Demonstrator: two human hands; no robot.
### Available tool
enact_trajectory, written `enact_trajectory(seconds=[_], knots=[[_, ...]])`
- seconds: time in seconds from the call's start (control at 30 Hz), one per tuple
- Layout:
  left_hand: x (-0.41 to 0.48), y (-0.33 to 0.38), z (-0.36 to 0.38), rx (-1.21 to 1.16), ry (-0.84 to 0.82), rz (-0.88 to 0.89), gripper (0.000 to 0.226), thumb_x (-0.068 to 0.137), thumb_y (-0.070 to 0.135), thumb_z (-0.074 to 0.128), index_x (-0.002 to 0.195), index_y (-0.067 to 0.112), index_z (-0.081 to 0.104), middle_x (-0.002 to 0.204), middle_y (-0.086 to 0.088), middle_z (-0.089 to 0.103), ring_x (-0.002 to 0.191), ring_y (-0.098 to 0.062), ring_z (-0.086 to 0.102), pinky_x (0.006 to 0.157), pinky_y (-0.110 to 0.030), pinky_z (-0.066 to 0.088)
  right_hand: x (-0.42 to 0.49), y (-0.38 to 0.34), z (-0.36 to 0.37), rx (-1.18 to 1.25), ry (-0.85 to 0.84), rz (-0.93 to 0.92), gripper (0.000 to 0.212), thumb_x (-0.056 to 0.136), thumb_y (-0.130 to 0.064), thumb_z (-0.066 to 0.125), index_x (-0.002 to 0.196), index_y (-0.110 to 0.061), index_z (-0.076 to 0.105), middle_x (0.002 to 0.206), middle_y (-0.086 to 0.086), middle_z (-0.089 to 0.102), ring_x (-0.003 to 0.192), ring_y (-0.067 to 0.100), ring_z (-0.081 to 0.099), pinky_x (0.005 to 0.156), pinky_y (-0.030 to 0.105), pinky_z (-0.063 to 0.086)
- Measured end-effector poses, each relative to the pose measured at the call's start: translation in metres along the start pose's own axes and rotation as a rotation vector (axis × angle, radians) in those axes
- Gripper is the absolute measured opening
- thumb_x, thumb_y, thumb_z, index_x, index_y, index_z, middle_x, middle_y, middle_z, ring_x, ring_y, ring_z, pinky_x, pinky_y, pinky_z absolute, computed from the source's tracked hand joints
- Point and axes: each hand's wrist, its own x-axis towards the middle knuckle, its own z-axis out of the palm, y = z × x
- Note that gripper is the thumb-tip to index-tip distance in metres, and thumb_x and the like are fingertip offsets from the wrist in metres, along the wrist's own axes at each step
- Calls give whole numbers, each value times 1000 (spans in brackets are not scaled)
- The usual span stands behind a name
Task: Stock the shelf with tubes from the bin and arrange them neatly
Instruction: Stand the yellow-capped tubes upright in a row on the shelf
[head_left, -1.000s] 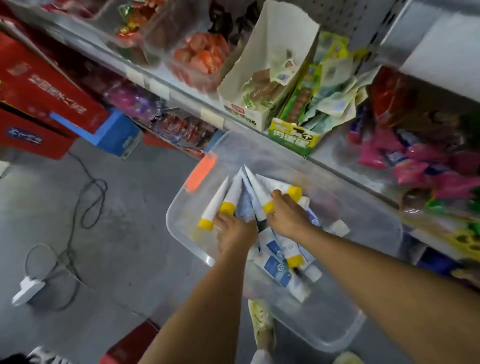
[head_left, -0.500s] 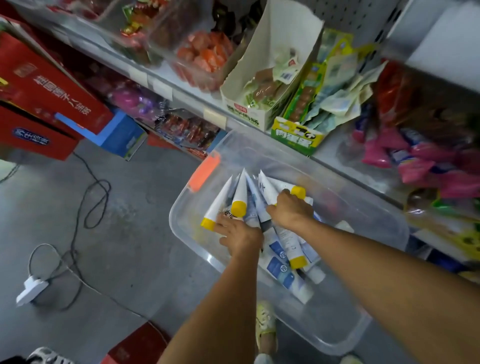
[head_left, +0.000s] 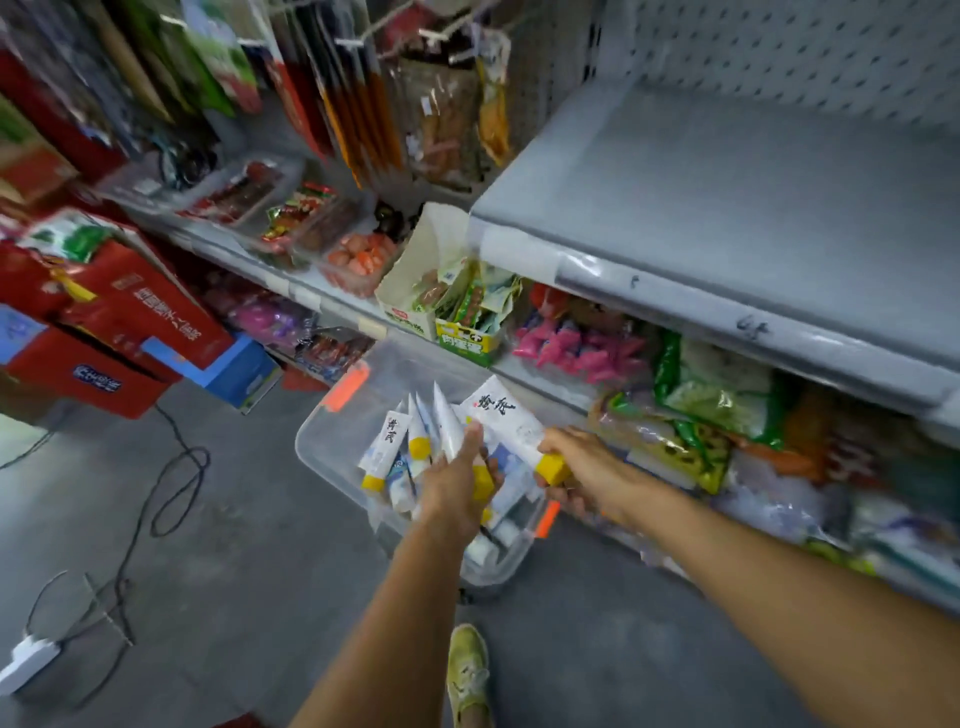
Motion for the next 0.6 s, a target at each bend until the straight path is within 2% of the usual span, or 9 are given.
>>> enact_trajectory(seconds=[0.1,0.17,0.27,0.33,0.4,0.43,0.5,0.57,0.6], knots=[[-65,-1,34,-68,-111,112,25,85,19,72,103,4,63,88,-12,70,64,-20,71,53,-29,55,-63,-8,-36,-38,-57,-79,3,86,-20,48,87,-17,48,58,10,57,38,18,45,39,16,25],[-106,-3,54,-38,-144,218,23,84,11,72,104,4,61,86,-13,71,64,-21,72,51,-30,56,-103,-13,-59,-90,-53,-133,8,87,-18,54,94,-15,51,68,14,58,40,19,50,37,17,29],[-161,-9,85,37,-217,336,35,83,8,72,115,3,59,99,-19,72,85,-35,71,54,-38,58,-158,-21,-90,-159,-16,-226,11,88,-20,62,96,-19,55,73,7,64,46,16,59,37,21,37],[-194,-10,105,143,-218,426,42,80,13,74,118,7,57,107,-18,69,96,-36,68,63,-46,60,-193,-28,-112,-206,-1,-260,21,87,-22,65,106,-22,56,92,7,69,66,20,67,50,29,49],[-225,-8,124,253,-230,513,51,75,20,77,120,9,56,111,-15,67,100,-35,66,78,-53,58,-227,-38,-135,-295,35,-310,43,85,-26,68,125,-22,51,112,6,67,94,25,68,78,42,57],[-238,-6,133,301,-244,559,53,73,23,78,119,9,56,111,-14,66,99,-31,66,79,-52,58,-244,-44,-145,-330,54,-343,51,83,-27,70,129,-22,50,116,4,66,101,23,66,88,44,55],[-264,0,148,393,-265,686,45,77,28,78,112,11,55,105,-11,67,86,-19,68,65,-35,61,-273,-56,-163,-342,79,-396,54,80,-29,71,130,-26,51,117,-1,66,102,17,66,92,41,53],[-287,8,163,451,-293,795,42,80,37,75,106,12,54,93,-9,68,61,-9,67,45,-22,52,-296,-69,-176,-294,112,-428,45,81,-27,70,123,-26,54,112,-1,67,96,17,68,82,36,57],[-299,12,170,454,-316,824,44,81,43,73,105,12,53,85,-7,67,51,-7,64,41,-20,48,-307,-75,-183,-252,131,-447,40,82,-25,69,119,-26,55,109,0,68,91,16,68,71,31,58]])
